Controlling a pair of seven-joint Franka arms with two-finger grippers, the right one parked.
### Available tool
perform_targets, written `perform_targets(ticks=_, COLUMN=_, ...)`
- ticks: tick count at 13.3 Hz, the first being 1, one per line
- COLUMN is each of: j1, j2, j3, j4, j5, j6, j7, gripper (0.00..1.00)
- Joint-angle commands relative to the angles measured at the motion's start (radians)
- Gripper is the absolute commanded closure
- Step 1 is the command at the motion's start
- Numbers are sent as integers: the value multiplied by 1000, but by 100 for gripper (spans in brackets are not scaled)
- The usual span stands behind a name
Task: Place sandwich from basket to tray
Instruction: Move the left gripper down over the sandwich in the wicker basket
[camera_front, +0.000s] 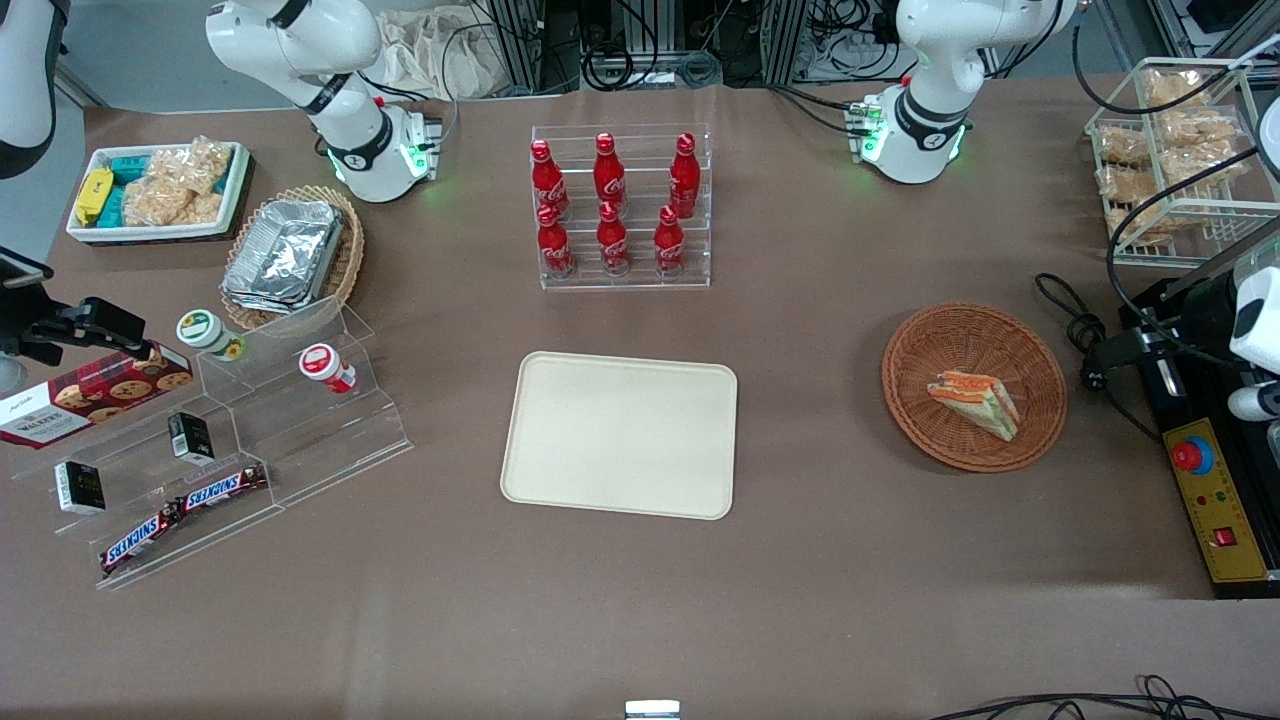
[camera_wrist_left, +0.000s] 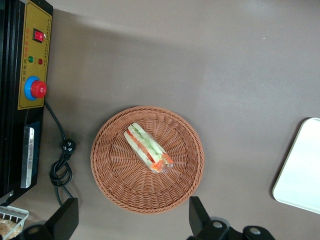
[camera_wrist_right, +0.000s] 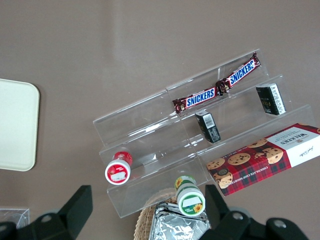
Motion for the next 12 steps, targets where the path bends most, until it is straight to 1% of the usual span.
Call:
perform_targets(ticks=1, j1=4, j2=20, j3=-4, j4=24, j5=-10, j6=-21, j7=-16, gripper=1)
perform_targets(ticks=5, j1=6, j2=60, j3=-1, j4=23, j5=9, j6=-24, j7=-13, gripper=1)
perform_targets(ticks=6, j1=13, j2=64, j3=-1, j4=-2, j5=7, j6=-24, j7=-53, gripper=1)
perform_targets(ticks=7, j1=16, j2=61, j3=-2, j4=-34, j5=7, j6=-4, j7=-155, gripper=1)
perform_targets(ticks=10, j1=6, j2=78, j3=-5, j4=-100, j5=15, j6=83, j7=-555, gripper=1)
perform_targets(ticks=12, j1=6, j2=93, j3=-7, j4=-166, j5=18, j6=167, j7=-735, gripper=1)
